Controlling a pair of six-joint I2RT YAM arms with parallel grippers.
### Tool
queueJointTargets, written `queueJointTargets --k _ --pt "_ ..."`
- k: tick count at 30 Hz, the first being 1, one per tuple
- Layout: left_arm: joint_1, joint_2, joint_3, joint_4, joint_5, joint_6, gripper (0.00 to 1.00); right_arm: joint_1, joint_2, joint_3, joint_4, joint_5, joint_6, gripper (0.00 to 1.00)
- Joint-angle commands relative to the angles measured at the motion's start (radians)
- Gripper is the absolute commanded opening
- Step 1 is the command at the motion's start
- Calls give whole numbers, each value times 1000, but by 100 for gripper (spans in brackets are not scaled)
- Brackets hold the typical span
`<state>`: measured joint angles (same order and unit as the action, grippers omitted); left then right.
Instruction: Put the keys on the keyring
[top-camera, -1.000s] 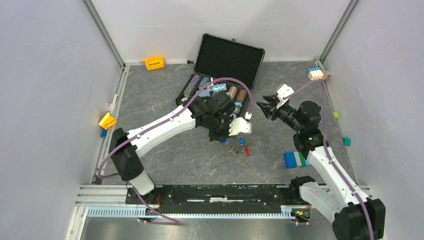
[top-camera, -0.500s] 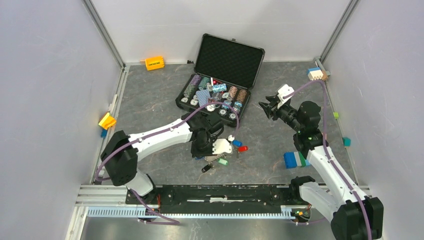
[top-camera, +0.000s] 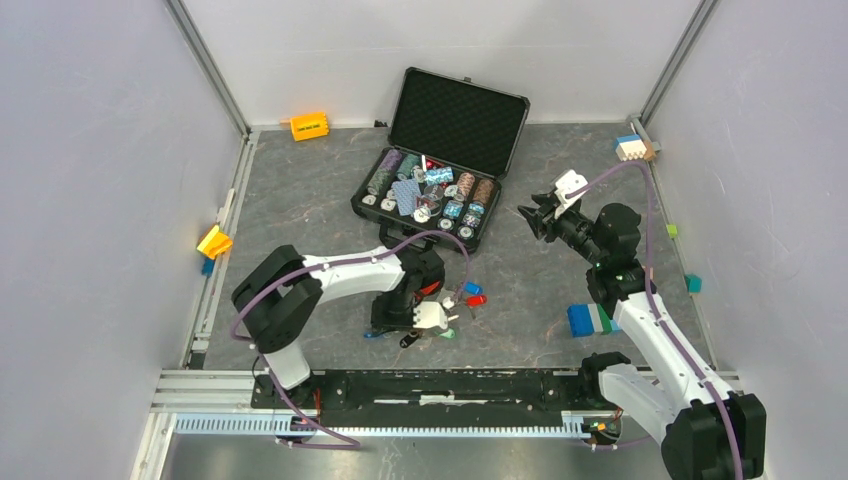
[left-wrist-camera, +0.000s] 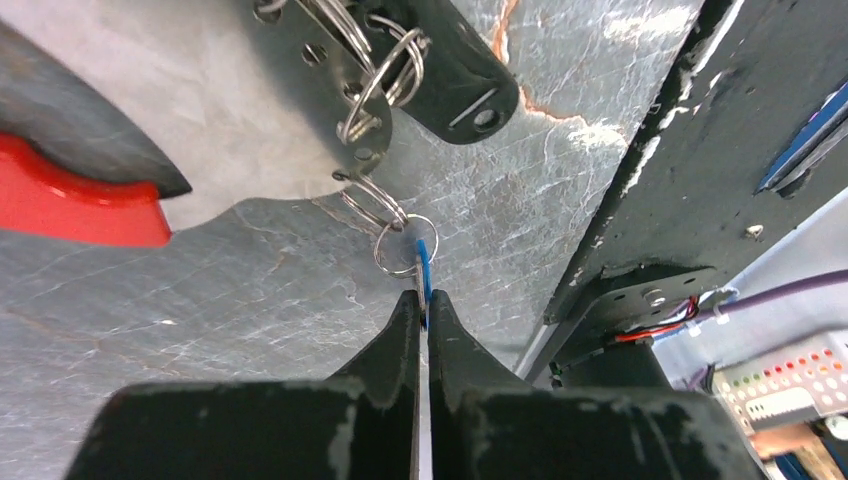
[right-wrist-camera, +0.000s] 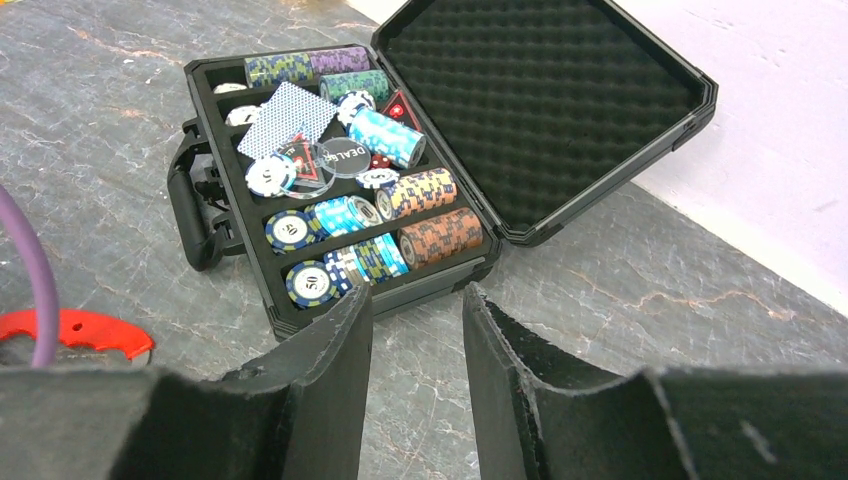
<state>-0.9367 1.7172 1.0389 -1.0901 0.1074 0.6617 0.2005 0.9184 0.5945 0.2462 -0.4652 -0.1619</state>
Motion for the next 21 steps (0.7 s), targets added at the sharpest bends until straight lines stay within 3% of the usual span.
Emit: queueJointTargets --k 1,5,9,21 --pt "11 51 -4 -29 -32 -20 4 -5 3 -2 39 -6 4 44" --pt "12 66 9 -27 -37 -19 12 -4 2 -2 39 -12 4 44" --pt "14 66 16 -28 -50 -20 26 -4 5 -4 41 -19 5 44" --pt "99 -22 53 -19 -141 -19 77 -4 0 11 24 -15 -3 44"
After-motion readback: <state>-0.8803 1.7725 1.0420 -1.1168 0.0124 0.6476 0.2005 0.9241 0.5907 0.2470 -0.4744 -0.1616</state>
